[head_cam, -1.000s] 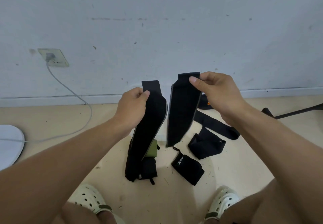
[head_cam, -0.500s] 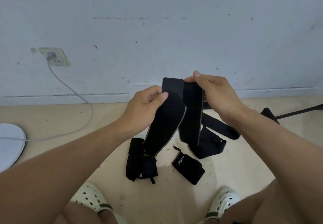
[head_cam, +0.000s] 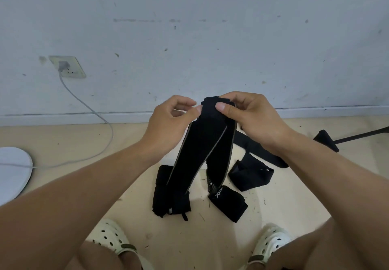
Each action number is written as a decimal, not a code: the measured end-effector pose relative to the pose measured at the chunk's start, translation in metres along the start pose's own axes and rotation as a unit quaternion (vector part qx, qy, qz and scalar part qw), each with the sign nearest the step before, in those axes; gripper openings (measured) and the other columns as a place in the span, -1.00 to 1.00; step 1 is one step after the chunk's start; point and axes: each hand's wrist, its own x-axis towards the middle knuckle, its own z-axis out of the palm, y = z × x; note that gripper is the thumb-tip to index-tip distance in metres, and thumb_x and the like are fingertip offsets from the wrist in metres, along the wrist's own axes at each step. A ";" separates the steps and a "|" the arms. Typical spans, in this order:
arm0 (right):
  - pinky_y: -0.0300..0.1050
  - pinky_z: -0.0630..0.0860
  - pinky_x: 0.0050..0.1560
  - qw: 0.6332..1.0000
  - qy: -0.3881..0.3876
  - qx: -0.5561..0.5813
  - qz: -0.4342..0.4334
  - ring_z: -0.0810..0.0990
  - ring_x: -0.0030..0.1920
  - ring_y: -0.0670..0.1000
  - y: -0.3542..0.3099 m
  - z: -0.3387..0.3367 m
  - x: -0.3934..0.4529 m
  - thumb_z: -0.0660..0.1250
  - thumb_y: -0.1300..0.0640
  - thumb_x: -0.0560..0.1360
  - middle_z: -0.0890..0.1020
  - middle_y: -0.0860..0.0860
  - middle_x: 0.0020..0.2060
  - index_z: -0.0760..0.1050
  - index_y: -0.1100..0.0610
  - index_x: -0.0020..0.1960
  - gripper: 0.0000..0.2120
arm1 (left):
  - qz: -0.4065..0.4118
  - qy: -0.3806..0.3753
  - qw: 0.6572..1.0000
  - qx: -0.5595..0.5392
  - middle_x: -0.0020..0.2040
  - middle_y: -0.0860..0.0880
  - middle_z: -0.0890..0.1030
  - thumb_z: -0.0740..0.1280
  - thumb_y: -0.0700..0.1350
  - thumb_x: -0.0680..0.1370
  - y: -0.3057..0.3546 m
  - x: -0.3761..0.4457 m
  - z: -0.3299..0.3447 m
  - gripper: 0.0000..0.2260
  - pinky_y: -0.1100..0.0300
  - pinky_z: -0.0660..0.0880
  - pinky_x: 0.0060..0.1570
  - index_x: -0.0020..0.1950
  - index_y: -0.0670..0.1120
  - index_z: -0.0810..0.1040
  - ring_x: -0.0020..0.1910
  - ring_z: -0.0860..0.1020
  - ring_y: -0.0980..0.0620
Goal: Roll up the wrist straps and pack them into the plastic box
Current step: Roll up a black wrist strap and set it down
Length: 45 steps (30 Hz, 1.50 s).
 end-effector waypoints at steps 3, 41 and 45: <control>-0.23 0.62 0.04 1.000 -0.022 -0.004 -0.010 0.73 -0.02 0.06 0.002 0.001 0.001 0.38 0.19 0.63 0.74 0.16 0.02 0.67 0.16 0.13 -0.87 | -0.024 -0.077 0.996 -0.045 -0.01 0.08 0.76 0.40 -0.02 0.64 -0.001 -0.001 0.000 -0.87 0.11 0.55 0.26 0.08 0.01 0.74 0.03 0.70 0.14; -0.47 0.36 -0.36 0.980 -0.099 -0.110 0.136 0.50 -0.54 -0.24 -0.006 0.010 -0.007 0.43 -0.02 0.59 0.55 -0.23 -0.55 0.69 0.07 -0.03 -0.83 | -0.072 0.025 0.984 -0.162 0.02 -0.06 0.75 0.34 -0.11 0.69 0.001 0.008 -0.008 -0.85 -0.03 0.70 0.04 0.26 -0.07 0.56 0.00 0.74 -0.01; -0.33 0.37 -0.24 0.977 -0.083 -0.141 0.138 0.47 -0.52 -0.23 0.000 0.015 -0.006 0.46 -0.06 0.57 0.54 -0.23 -0.51 0.66 0.02 -0.23 -0.75 | -0.096 0.016 0.975 -0.201 0.07 -0.01 0.75 0.34 -0.01 0.68 0.007 0.011 -0.014 -0.78 0.01 0.69 0.06 0.27 -0.07 0.61 0.04 0.73 0.03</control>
